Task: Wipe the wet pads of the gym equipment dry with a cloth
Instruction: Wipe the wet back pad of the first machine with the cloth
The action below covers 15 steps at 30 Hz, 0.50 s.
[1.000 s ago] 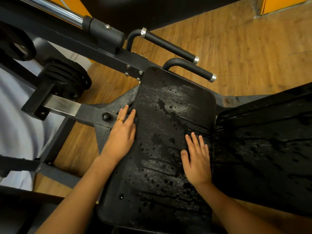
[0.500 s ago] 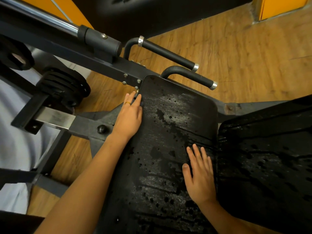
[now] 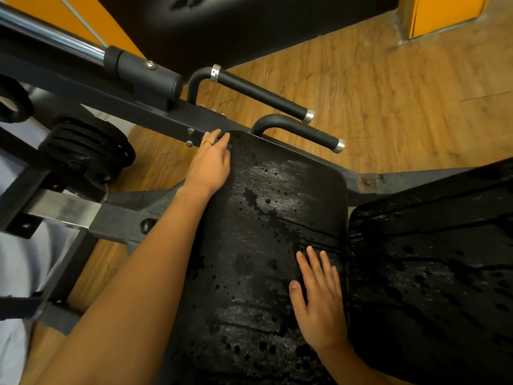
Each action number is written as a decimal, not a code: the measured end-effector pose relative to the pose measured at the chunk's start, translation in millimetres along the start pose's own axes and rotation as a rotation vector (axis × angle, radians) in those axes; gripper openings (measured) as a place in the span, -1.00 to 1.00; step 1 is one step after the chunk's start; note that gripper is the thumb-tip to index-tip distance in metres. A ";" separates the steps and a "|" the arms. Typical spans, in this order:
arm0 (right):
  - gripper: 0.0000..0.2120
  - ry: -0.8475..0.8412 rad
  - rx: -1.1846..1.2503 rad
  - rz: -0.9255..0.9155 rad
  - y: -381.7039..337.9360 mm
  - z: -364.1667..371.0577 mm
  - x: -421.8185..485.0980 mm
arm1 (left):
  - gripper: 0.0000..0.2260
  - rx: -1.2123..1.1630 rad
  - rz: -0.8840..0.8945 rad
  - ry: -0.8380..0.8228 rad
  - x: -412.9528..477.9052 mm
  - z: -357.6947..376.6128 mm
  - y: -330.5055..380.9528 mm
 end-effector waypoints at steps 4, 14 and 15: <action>-0.46 -0.003 -0.009 -0.001 -0.9 0.4 0.3 | -0.57 0.012 -0.018 -0.017 22.1 1.7 4.7; -0.45 -0.002 -0.020 -0.007 -1.3 -0.3 0.1 | -0.58 0.036 -0.035 -0.041 34.0 -0.1 7.0; -0.45 -0.003 -0.020 -0.006 -1.2 -0.2 0.2 | -0.57 0.041 -0.030 -0.054 32.3 -0.5 6.1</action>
Point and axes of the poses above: each hand's wrist, its own x-axis towards the middle knuckle, its own z-axis out of the palm, y = z × x, the point moved 6 cm from there along x, towards the middle knuckle, and after that the axes turned 3 degrees about -z, right-handed, at the moved point
